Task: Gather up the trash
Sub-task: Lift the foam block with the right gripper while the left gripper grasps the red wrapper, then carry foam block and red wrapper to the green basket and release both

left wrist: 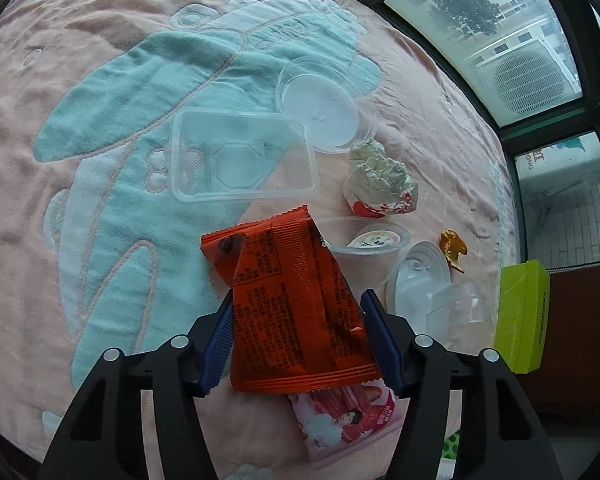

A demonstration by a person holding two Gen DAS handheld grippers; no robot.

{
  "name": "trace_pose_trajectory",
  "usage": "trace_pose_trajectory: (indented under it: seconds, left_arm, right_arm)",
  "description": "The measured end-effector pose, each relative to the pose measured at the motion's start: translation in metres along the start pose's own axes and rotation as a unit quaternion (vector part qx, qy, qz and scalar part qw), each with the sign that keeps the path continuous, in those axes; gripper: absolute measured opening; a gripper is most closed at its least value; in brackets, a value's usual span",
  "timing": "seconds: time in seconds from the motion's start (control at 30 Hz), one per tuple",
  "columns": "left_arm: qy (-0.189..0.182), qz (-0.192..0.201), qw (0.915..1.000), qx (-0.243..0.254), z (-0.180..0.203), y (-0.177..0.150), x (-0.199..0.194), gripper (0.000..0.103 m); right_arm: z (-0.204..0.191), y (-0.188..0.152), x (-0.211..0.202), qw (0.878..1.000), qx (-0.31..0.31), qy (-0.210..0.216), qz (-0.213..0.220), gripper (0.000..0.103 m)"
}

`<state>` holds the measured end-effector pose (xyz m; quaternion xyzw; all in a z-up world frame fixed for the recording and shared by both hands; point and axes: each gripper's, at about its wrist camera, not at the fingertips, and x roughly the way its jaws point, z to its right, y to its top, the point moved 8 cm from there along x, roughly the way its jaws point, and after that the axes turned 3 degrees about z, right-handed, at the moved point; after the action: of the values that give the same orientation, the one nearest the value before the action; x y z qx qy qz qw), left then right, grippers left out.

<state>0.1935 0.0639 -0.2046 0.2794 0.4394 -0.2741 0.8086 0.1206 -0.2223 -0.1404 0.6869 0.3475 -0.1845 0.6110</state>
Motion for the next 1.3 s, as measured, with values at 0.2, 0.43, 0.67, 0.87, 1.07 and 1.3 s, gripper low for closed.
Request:
trace_pose_trajectory:
  seconds: [0.2,0.43,0.67,0.87,1.07,1.3]
  left_arm:
    - [-0.024,0.012,0.9991,0.034,0.004,-0.014,-0.024,0.048]
    - [-0.060,0.037,0.9938,0.086,0.022,-0.030,-0.064,0.046]
    - [-0.115,0.035,0.9778,0.171,0.079,-0.060,-0.089,0.046]
    - [-0.166,0.002,0.9573,0.237,0.142,-0.104,-0.092,0.046]
    - [-0.202,-0.034,0.9297,0.307,0.202,-0.150,-0.085,0.046]
    - [-0.229,-0.069,0.8964,0.373,0.258,-0.206,-0.080,0.046]
  right_arm:
    - [0.017,-0.001,-0.014,1.000,0.021,-0.012,0.009,0.067]
    - [0.046,-0.005,-0.034,0.998,0.050,-0.042,0.021,0.067]
    - [0.083,-0.014,-0.053,0.993,0.078,-0.084,0.030,0.067]
    - [0.121,-0.025,-0.073,0.985,0.107,-0.128,0.037,0.068]
    - [0.160,-0.040,-0.092,0.975,0.140,-0.166,0.035,0.068]
    - [0.188,-0.054,-0.107,0.968,0.166,-0.186,0.034,0.074]
